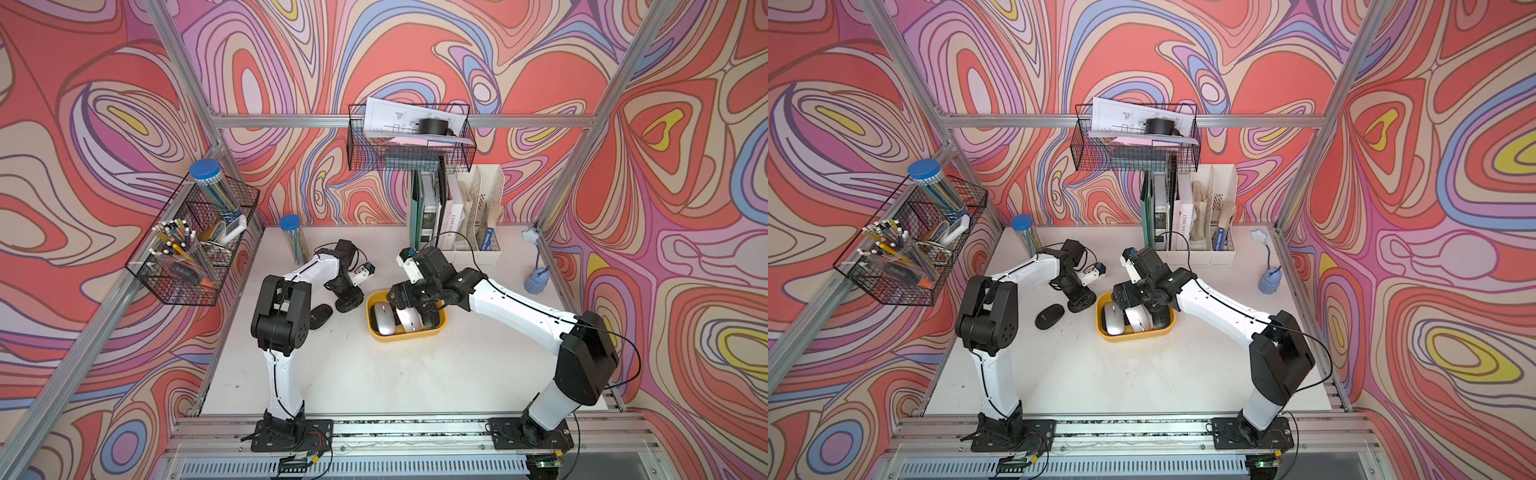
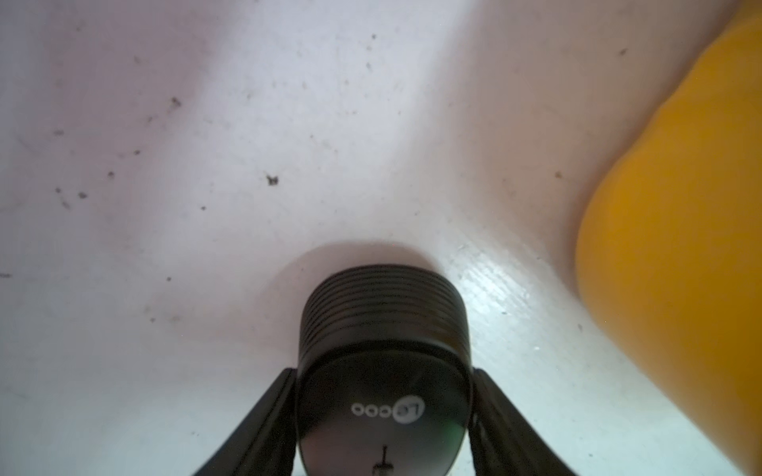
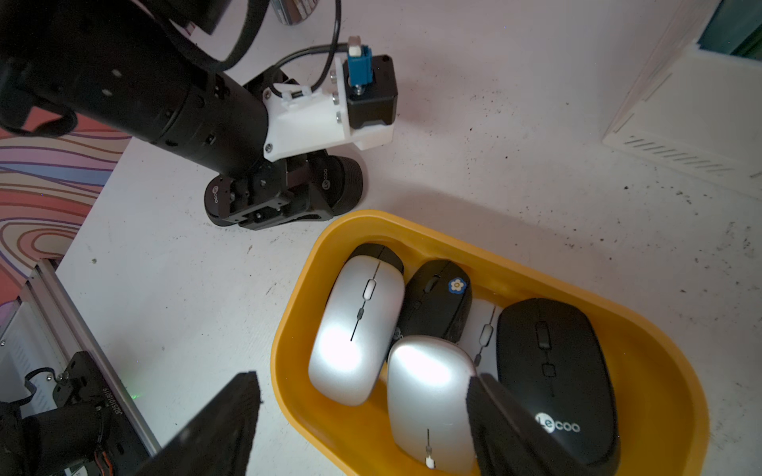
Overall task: Put the mouse in the storage box
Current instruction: Pick up the mouse from the center of the board, then place the mouse in the storage box.
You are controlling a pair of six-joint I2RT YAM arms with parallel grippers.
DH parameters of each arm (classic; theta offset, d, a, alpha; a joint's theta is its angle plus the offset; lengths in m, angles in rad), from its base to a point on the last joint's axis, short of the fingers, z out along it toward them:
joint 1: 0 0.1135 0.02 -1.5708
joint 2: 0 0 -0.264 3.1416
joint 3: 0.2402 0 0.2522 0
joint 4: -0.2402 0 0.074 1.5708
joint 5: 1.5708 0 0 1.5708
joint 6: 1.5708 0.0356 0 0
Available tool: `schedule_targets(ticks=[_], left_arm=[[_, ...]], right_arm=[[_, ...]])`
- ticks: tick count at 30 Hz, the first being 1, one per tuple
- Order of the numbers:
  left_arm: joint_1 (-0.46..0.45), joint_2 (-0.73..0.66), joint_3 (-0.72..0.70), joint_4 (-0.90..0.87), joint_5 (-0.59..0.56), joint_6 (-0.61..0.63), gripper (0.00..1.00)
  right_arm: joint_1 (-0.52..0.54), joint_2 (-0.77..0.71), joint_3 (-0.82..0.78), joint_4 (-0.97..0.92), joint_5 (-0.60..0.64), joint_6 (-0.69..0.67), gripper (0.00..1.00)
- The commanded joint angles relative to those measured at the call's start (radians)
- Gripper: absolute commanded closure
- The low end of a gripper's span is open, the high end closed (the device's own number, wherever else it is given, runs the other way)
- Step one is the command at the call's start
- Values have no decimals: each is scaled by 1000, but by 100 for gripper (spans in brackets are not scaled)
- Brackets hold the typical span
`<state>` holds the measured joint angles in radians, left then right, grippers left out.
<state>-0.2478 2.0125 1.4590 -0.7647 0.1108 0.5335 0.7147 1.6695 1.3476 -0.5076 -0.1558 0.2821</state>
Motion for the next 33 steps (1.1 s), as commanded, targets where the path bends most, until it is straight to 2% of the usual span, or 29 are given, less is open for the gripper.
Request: schedule_targets(ticks=[1, 20, 27, 33], left_arm=[[6, -48, -12, 12, -79, -56, 45], [5, -190, -49, 26, -109, -180, 46], [-7, -336, -109, 67, -14, -292, 47], [-76, -444, -170, 97, 39, -386, 46]], right_arm=[[-2, -6, -17, 24, -12, 4, 19], [-3, 17, -39, 60, -6, 25, 19], [-4, -5, -47, 22, 58, 16, 18], [-23, -33, -86, 29, 82, 36, 18]])
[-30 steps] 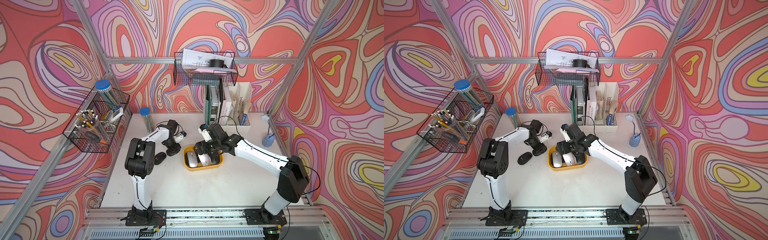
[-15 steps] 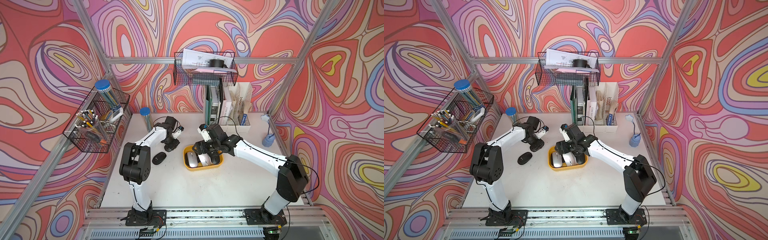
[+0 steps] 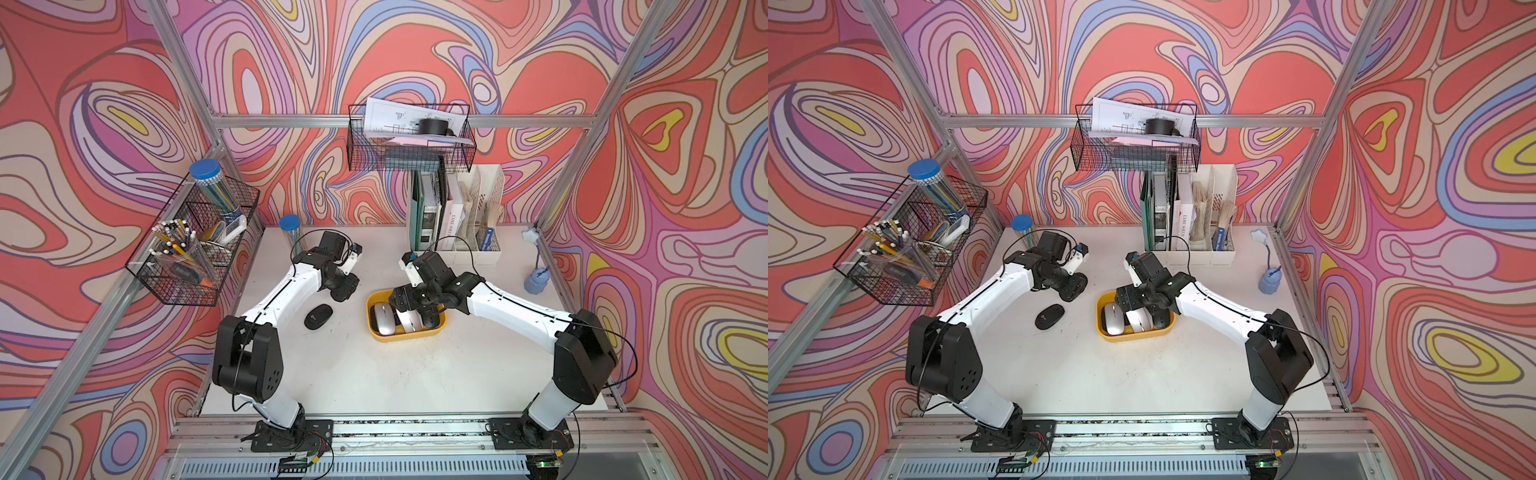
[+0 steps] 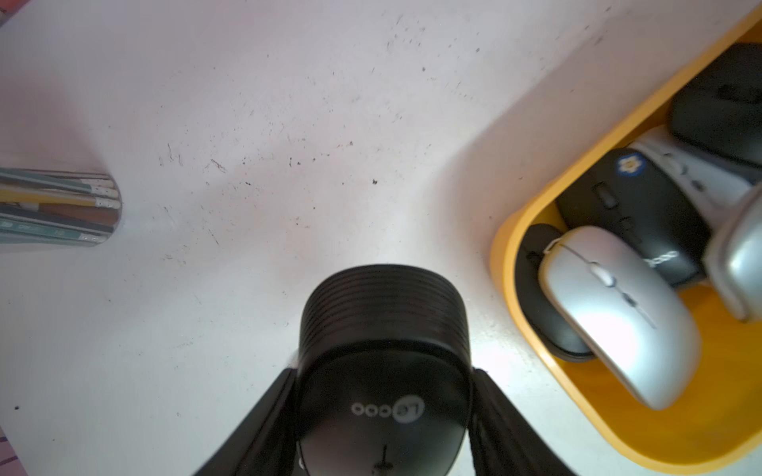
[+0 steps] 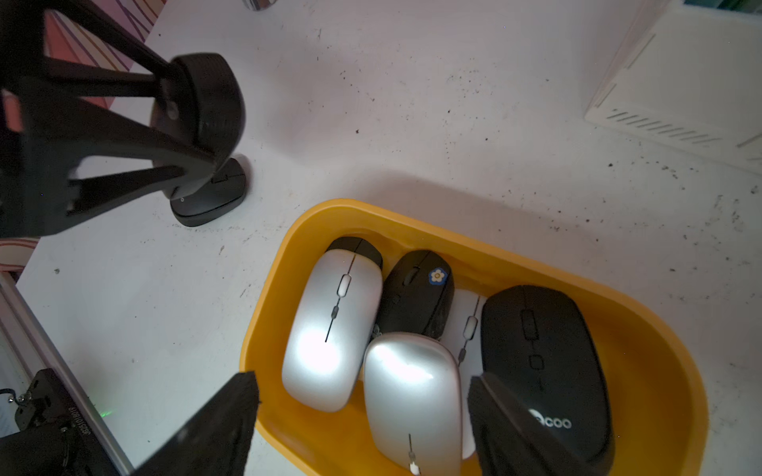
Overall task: Put the mouse in the storage box
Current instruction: Place the mouse in the storage box.
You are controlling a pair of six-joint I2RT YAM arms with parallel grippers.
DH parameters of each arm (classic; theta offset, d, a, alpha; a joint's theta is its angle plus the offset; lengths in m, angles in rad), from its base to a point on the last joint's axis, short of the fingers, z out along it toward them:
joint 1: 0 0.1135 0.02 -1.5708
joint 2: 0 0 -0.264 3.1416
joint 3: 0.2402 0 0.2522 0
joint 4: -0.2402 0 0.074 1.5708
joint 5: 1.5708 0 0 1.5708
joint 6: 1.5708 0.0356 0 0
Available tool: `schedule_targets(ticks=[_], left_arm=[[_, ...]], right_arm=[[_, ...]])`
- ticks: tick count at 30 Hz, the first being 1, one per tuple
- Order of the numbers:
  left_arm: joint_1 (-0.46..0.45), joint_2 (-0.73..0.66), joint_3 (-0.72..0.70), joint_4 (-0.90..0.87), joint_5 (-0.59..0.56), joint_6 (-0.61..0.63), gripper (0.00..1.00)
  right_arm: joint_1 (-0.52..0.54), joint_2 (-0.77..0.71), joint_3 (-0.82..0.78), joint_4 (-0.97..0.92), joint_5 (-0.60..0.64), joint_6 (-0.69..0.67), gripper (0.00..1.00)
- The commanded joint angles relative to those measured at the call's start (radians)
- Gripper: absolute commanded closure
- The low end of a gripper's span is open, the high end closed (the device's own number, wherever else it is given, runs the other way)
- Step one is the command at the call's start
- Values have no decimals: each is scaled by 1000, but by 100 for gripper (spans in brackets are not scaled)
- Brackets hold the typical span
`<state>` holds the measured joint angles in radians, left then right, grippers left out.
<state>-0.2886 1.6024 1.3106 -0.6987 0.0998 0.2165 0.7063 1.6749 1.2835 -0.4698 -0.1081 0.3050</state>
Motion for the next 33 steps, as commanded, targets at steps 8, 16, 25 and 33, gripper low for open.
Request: schedule_targets(ticks=[8, 16, 25, 33], left_arm=[[-174, -93, -42, 52, 44, -138, 46], [-337, -25, 3, 82, 32, -160, 45], [-474, 133, 137, 48, -36, -109, 44], [-544, 252, 226, 32, -70, -85, 45]], right_arm=[[-87, -124, -92, -35, 101, 56, 18], [-216, -257, -220, -58, 189, 154, 15], [-228, -296, -290, -72, 191, 185, 15], [-229, -374, -335, -99, 209, 194, 15]])
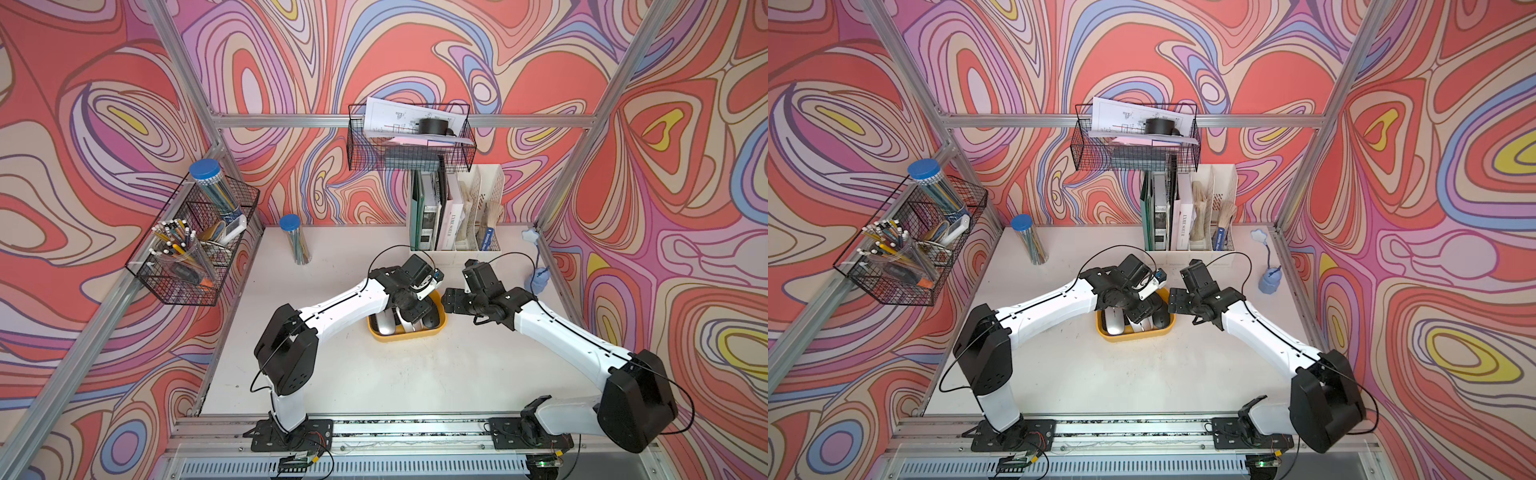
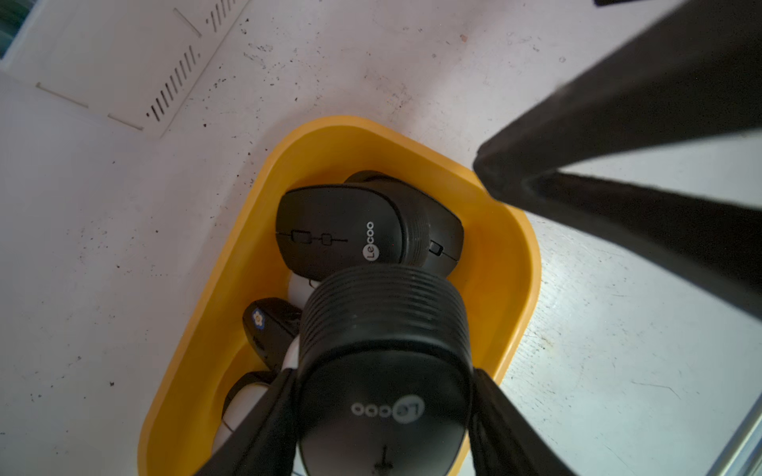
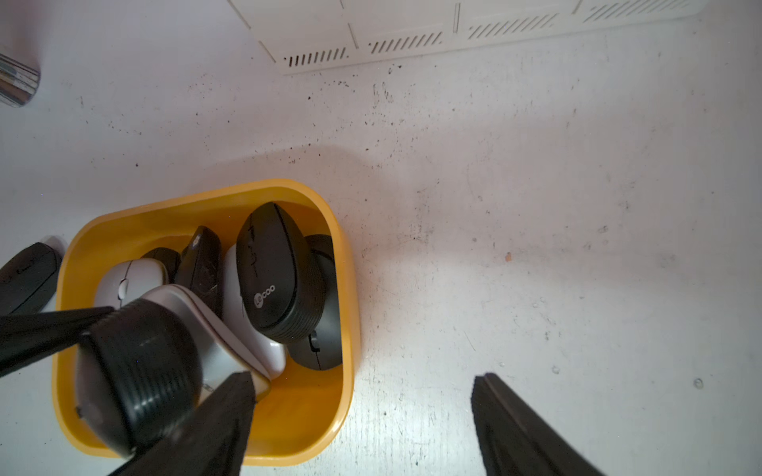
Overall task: Put the mouse in the storage box
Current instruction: Place the mouse in the storage box.
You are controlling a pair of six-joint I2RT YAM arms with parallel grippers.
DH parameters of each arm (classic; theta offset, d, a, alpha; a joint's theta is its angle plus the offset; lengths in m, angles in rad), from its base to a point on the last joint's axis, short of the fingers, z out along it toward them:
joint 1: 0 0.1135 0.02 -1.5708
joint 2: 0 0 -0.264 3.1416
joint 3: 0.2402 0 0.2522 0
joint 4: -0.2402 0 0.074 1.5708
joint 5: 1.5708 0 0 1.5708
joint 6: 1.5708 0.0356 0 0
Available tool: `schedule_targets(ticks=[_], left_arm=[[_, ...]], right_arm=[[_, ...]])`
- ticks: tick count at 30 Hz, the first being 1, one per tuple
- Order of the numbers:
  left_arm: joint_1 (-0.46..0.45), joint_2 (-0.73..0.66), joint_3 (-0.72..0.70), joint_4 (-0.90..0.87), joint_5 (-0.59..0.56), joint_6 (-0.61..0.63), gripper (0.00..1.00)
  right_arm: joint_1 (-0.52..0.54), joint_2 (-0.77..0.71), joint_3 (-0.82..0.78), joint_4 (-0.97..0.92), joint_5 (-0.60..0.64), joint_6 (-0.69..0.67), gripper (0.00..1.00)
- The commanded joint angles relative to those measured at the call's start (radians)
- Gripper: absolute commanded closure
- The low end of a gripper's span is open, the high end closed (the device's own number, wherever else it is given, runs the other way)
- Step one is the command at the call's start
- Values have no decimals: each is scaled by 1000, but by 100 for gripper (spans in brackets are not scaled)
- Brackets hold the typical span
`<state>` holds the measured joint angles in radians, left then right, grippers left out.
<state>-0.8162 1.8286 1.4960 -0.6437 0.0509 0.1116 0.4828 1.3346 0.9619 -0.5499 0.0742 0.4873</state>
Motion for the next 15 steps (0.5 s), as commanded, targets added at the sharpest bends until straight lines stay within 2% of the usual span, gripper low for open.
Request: schedule_targets(ticks=[1, 5, 15], left_arm=[[-22, 32, 48, -26, -19, 20, 45], [-40, 62, 73, -39, -32, 32, 45], [-41, 127, 110, -60, -71, 74, 46]], right_arm=[[-5, -37, -15, -29, 38, 11, 15], [-6, -38, -13, -97, 94, 15, 15], [-6, -117, -70, -125, 100, 36, 15]])
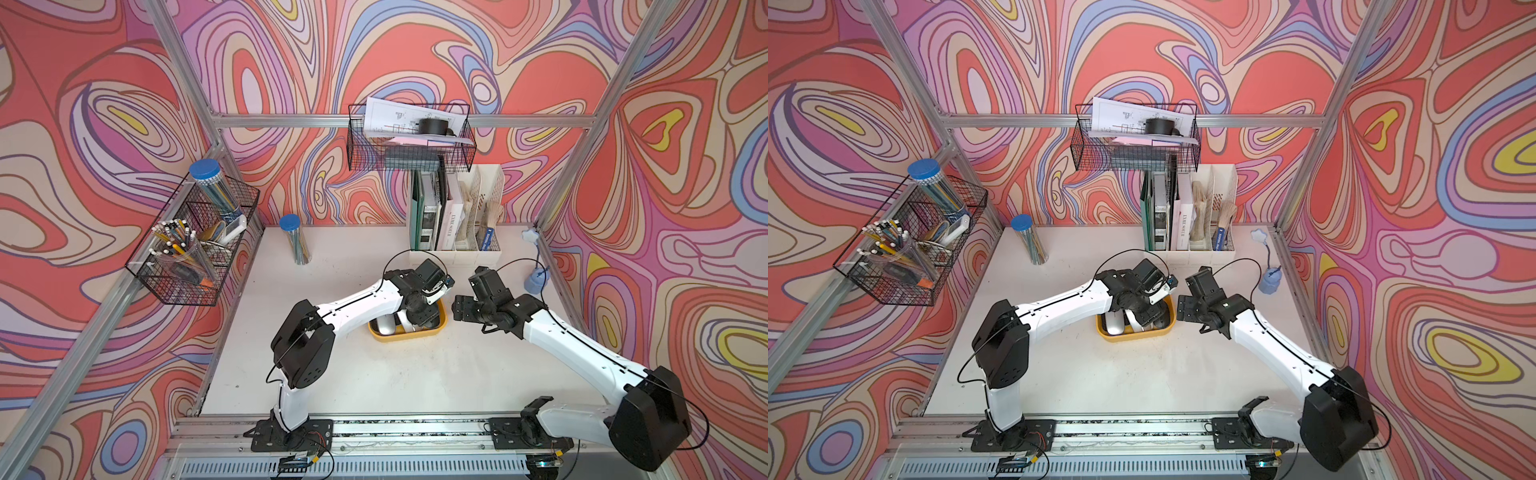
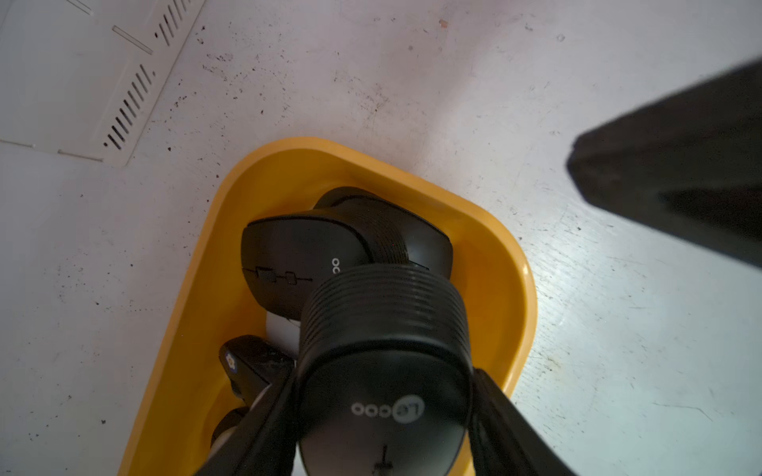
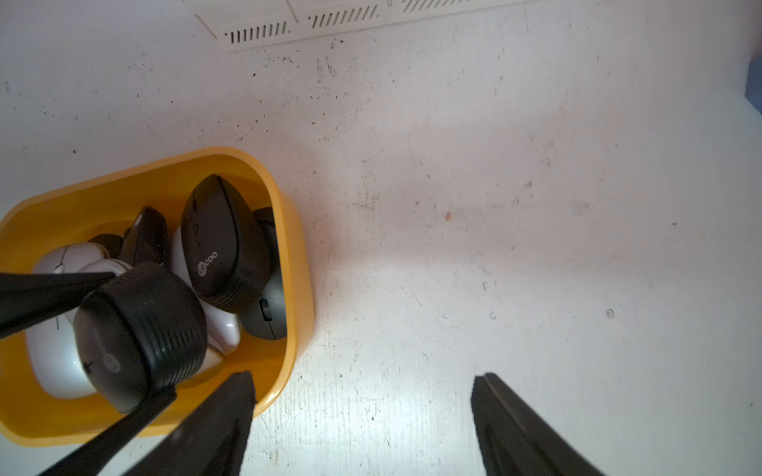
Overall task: Put the mouse in the storage box
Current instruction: Place the mouse in the storage box.
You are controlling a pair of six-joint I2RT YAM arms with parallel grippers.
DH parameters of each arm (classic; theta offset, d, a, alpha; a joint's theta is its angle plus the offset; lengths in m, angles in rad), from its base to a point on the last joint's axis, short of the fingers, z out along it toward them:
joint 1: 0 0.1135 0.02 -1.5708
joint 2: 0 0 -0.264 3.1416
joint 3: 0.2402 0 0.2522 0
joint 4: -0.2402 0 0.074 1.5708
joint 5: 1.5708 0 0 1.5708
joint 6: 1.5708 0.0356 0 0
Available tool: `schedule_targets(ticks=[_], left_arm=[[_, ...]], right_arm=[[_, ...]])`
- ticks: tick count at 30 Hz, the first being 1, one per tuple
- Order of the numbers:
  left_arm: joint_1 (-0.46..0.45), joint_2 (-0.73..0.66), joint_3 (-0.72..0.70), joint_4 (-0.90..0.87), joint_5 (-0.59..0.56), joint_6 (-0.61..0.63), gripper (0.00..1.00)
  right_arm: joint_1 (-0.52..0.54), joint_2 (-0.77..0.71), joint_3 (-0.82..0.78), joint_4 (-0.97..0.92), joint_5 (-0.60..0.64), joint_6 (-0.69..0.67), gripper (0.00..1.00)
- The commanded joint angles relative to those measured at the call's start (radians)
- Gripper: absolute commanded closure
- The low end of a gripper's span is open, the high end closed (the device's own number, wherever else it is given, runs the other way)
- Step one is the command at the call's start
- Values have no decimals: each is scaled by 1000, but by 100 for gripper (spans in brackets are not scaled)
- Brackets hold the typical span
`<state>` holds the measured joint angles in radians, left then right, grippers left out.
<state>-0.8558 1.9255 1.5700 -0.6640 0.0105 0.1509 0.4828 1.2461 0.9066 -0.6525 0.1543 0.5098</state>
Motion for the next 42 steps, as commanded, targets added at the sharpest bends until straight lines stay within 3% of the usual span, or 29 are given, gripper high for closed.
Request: schedule_targets(ticks=[1, 33, 42], left_arm=[[-2, 39, 46, -45, -33, 35, 46], [-78, 180, 117, -160, -172, 73, 40], [-80, 149, 69, -139, -197, 57, 35]], right_arm=[[-6, -32, -17, -23, 19, 12, 15], [-6, -73, -34, -34, 4, 5, 14], [-6, -44, -62, -7, -172, 13, 14]])
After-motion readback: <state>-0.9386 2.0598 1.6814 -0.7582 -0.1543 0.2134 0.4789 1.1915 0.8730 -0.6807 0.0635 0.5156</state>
